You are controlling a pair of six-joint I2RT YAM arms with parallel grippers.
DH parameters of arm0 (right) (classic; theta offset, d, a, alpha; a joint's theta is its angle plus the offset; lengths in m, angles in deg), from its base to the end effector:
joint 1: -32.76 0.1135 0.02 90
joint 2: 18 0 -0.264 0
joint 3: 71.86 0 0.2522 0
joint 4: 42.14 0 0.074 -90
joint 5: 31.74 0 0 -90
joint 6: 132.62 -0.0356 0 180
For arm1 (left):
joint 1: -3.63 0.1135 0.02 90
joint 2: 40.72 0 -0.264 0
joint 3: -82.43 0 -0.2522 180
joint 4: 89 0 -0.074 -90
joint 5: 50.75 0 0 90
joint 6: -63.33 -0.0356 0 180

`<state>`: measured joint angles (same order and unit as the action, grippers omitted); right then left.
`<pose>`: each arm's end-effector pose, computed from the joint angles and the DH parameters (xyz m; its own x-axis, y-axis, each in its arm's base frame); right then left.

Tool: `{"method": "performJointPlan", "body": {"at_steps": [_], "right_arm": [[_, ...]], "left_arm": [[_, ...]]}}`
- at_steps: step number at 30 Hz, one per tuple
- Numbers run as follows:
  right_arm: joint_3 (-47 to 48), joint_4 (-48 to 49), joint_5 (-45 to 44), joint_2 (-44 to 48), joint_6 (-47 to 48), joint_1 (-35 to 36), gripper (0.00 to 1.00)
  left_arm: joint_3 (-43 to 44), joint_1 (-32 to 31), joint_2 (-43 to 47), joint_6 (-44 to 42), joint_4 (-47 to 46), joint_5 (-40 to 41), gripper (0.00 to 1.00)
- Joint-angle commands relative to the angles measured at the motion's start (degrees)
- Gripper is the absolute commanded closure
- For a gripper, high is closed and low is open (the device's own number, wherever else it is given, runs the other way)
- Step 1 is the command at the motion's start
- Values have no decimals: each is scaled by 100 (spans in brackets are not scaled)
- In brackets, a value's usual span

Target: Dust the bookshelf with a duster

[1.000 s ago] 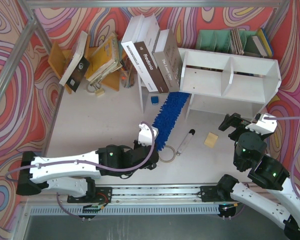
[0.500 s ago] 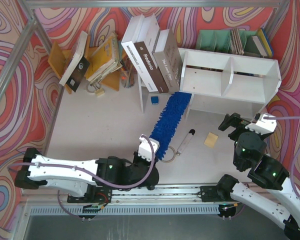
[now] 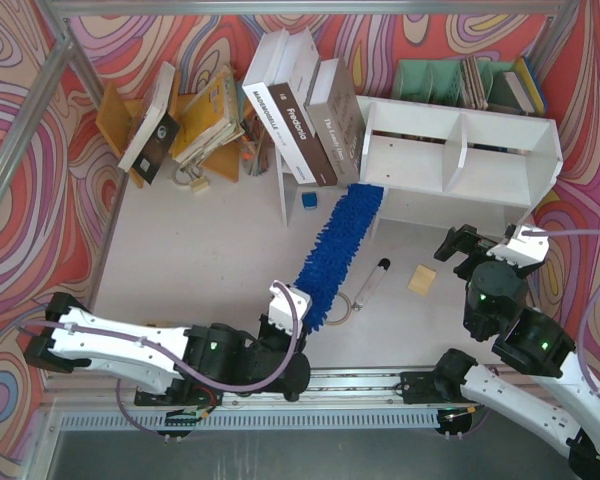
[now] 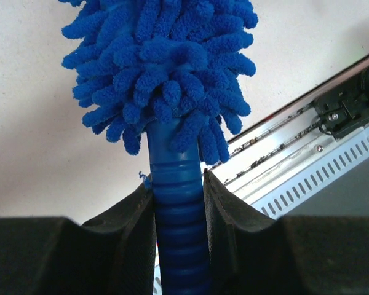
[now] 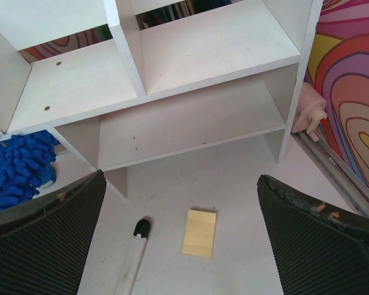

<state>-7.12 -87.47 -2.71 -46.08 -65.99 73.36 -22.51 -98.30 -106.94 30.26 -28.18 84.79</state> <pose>0.0807 0.0282 0.3746 0.0300 0.2792 -0.9598 0.3580 0.8935 0.2711 -0.0214 -0.2241 0.3159 -0.5616 0.1815 -0.8073 0.5600 0.8016 -0.2093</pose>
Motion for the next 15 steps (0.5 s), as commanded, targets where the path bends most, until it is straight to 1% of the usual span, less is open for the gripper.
{"method": "performJointPlan", "body": {"at_steps": [1,5,10,11,15], "right_arm": [[-10,19,-81,65,-34,44,1],[-9,10,-82,113,-58,40,1],[-9,-7,-64,127,-72,44,1],[-9,-7,-55,135,-79,44,1],[-15,-16,-80,151,-66,43,1]], "left_arm": [[-72,304,-105,-790,-989,-352,100],[-68,748,-437,-1121,-1416,-828,100],[83,1373,-873,-1579,-1720,-1045,100],[92,1766,-1119,-1965,-2101,-1045,100],[390,2111,-1450,-2553,-2550,-1148,100]]}}
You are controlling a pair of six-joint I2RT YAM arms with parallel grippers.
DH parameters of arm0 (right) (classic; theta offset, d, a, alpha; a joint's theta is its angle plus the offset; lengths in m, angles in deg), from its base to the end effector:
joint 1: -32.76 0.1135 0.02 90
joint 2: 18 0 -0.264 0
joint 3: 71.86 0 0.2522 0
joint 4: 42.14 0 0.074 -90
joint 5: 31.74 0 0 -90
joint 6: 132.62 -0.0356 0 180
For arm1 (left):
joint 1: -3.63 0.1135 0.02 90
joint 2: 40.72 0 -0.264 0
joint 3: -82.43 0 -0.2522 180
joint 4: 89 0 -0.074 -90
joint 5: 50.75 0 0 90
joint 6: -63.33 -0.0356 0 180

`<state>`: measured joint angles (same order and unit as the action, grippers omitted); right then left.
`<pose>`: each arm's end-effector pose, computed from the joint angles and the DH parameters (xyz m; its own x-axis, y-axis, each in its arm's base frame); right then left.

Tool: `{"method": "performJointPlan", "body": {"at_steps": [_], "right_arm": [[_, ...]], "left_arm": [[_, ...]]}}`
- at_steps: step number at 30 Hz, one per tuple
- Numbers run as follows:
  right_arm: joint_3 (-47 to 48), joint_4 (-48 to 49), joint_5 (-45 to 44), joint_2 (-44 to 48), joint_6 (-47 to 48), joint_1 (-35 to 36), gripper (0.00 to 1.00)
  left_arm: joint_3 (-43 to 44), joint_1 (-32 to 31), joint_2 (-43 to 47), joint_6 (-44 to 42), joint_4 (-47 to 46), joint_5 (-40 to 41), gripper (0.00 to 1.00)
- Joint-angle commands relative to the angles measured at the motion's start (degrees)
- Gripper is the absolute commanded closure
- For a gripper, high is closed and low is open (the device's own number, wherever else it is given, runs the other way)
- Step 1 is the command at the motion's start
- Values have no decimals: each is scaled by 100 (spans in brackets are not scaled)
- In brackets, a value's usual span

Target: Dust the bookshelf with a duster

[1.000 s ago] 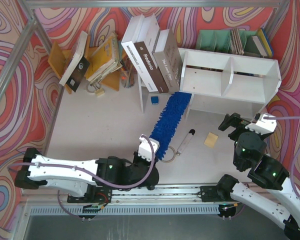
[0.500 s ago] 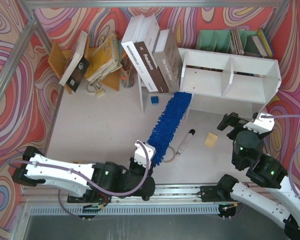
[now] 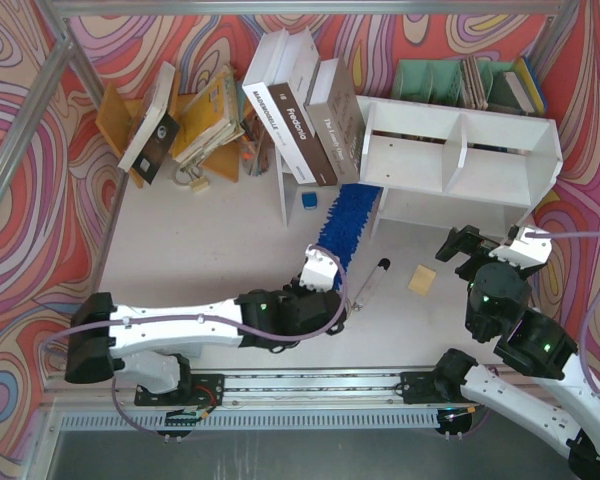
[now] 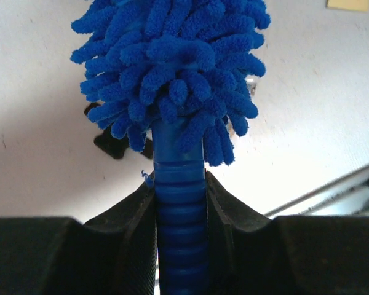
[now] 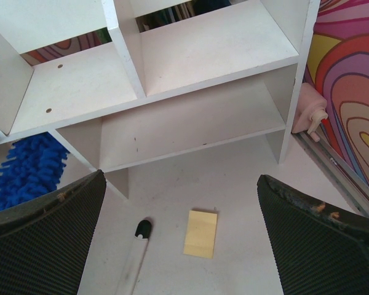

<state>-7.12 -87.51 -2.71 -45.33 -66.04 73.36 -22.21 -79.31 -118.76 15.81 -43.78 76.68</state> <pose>0.0781 0.0259 0.3753 0.0393 0.2877 -0.9569 0.3553 0.8910 0.2825 0.0566 -0.2810 0.2841 -0.5656 0.2041 -0.7990 0.4827 0.8675 -0.1202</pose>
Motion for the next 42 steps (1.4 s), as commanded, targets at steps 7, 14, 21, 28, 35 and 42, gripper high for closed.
{"method": "performJointPlan", "body": {"at_steps": [7,14,21,28,35,42], "right_arm": [[-9,2,-90,94,-37,44,1],[-22,4,-91,115,-39,42,1],[-27,23,-90,63,-37,42,1],[-20,41,-107,-32,0,44,1],[-18,32,-176,-71,-4,40,1],[-11,24,-189,-161,11,43,1]], "left_arm": [[1047,761,-889,-1635,-1318,-595,100],[1425,927,-1019,-1798,-1206,-737,100],[1035,866,-417,-1251,-831,-1129,100],[485,655,497,-703,-380,-1271,100],[241,100,1117,-440,435,-986,100],[-363,-191,1957,-9,1114,-958,100]]}}
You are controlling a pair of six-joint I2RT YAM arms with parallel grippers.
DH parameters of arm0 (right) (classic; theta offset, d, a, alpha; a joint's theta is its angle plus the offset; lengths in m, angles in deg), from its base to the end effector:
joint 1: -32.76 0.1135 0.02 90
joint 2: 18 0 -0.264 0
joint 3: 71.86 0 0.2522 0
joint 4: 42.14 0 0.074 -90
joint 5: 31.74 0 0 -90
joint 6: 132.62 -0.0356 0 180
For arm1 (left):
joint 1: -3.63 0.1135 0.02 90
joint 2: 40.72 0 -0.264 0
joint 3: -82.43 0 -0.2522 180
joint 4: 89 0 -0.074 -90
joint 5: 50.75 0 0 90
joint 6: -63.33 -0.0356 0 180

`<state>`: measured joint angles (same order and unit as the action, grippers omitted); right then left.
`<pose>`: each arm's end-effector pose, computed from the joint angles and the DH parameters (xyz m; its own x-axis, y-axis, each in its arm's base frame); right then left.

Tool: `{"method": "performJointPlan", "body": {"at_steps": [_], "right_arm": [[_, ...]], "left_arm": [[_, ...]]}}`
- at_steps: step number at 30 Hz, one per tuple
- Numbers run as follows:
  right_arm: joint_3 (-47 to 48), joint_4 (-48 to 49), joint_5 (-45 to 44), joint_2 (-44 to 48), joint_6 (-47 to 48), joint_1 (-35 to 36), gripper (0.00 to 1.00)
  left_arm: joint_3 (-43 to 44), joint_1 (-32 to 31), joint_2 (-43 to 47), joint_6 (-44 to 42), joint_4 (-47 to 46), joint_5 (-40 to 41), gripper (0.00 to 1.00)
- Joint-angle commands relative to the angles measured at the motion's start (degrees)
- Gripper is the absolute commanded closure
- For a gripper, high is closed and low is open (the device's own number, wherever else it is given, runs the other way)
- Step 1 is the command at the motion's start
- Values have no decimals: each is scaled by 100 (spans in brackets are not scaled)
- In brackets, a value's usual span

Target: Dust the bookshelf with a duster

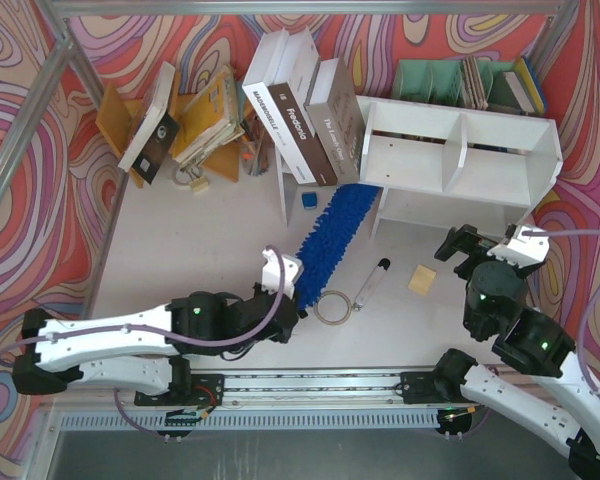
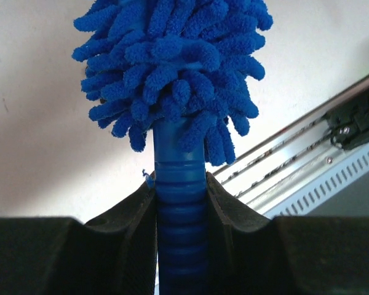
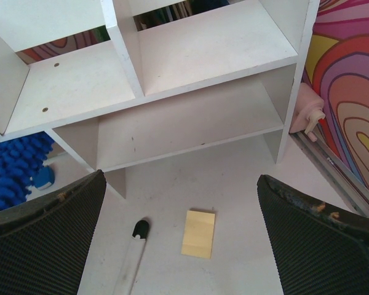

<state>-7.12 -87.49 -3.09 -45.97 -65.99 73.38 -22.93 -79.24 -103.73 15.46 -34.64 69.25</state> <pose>0.0802 0.0277 0.3747 0.0335 0.2793 -0.9596 0.3630 0.8912 0.2720 0.0455 -0.2203 0.3285 -0.6083 0.1828 -0.7724 0.5470 0.8017 -0.2411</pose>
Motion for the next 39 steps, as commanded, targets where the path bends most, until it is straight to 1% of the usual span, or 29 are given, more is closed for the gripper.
{"method": "performJointPlan", "body": {"at_steps": [1,6,9,11,16,19,23,28,32,34,39], "right_arm": [[-10,14,-144,-117,3,42,1],[-18,8,-40,-100,-115,42,1],[63,-77,248,-73,-460,42,1],[278,-457,549,-167,-1174,41,2],[375,-615,1111,-697,-2290,42,1],[191,-431,1527,-1004,-2870,42,1],[-295,307,2004,-1084,-3462,38,1],[-647,1358,2456,-1307,-3645,42,1],[-843,2141,2706,-1530,-3763,41,1],[-819,2234,2745,-1668,-3879,40,1],[-612,2023,2519,-1875,-4135,42,1]], "left_arm": [[-371,-249,568,85,299,-229,100],[-460,-518,863,323,944,-134,100],[-368,-725,917,362,1285,93,100],[-296,-874,920,388,1484,307,100],[-296,-1098,992,302,1666,772,100],[-320,-1188,1054,202,1720,1069,100],[-304,-1321,1155,-31,1684,1530,100],[-244,-1364,1273,-211,1879,1777,100],[-261,-1363,1495,-246,2012,1700,100],[-259,-1362,1623,-271,2089,1621,100],[-84,-1363,1810,-323,2487,1257,100]]}}
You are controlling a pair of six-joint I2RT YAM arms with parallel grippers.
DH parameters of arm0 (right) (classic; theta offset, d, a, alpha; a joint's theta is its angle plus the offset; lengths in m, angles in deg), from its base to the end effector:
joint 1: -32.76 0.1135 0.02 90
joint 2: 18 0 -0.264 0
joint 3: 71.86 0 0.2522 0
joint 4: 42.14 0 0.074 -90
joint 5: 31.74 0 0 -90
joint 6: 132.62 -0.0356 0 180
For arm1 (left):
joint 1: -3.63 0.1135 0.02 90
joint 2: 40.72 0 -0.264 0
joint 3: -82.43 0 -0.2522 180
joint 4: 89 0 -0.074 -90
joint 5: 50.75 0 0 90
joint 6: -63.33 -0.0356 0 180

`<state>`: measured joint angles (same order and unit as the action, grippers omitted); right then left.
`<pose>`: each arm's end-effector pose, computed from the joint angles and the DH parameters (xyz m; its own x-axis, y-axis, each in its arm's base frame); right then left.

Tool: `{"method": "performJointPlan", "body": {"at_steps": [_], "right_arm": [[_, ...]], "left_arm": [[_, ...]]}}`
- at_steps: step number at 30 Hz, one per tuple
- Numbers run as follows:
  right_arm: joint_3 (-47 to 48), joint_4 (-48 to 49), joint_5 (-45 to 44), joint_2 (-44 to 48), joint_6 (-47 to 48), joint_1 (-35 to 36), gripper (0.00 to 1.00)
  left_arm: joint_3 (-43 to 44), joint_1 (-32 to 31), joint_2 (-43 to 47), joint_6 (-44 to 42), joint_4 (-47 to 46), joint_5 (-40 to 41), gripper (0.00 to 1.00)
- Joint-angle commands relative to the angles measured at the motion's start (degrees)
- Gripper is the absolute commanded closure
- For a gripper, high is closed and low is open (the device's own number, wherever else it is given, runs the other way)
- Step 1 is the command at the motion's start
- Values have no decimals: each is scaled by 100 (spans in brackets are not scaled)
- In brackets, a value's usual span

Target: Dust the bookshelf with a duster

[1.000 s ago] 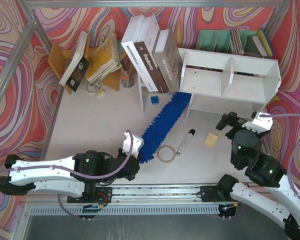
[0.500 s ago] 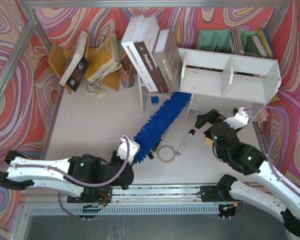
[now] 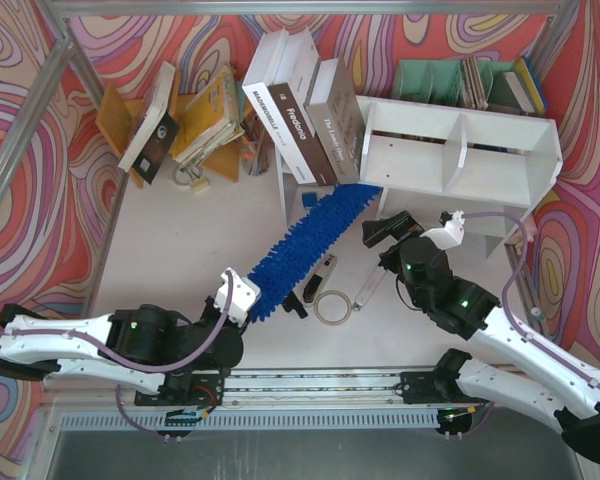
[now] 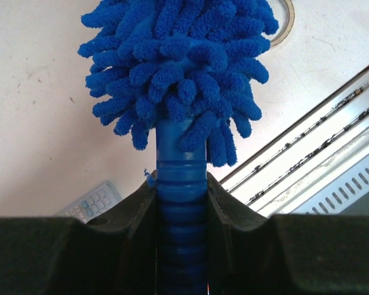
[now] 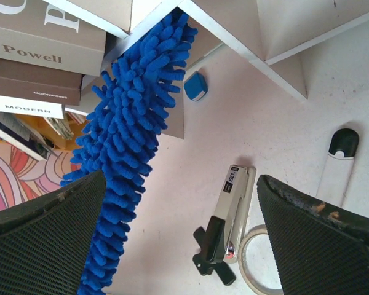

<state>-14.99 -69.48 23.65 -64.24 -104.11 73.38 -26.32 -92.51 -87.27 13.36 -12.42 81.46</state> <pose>0.1530 0.1046 0.3210 -0.2122 0.7708 -0.6007 0.1331 0.6317 0.7637 0.0099 -0.1313 0.3316 -0.4378 0.3847 -0.8126 0.6520 0.7582 0.0077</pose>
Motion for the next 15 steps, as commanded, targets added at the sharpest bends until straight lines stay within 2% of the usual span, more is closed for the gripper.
{"method": "performJointPlan", "body": {"at_steps": [1,4,8,15], "right_arm": [[222,152,-229,-54,-355,40,1],[544,-350,-526,-109,-505,37,1],[1107,-1261,-1008,-157,-650,42,1],[1709,-2060,-1764,93,-270,42,1]], "left_arm": [[302,-39,171,-114,355,-16,100],[416,-50,228,-76,677,-3,100],[553,-74,481,-382,608,-263,100],[1175,-76,330,-665,1182,-720,100]]}}
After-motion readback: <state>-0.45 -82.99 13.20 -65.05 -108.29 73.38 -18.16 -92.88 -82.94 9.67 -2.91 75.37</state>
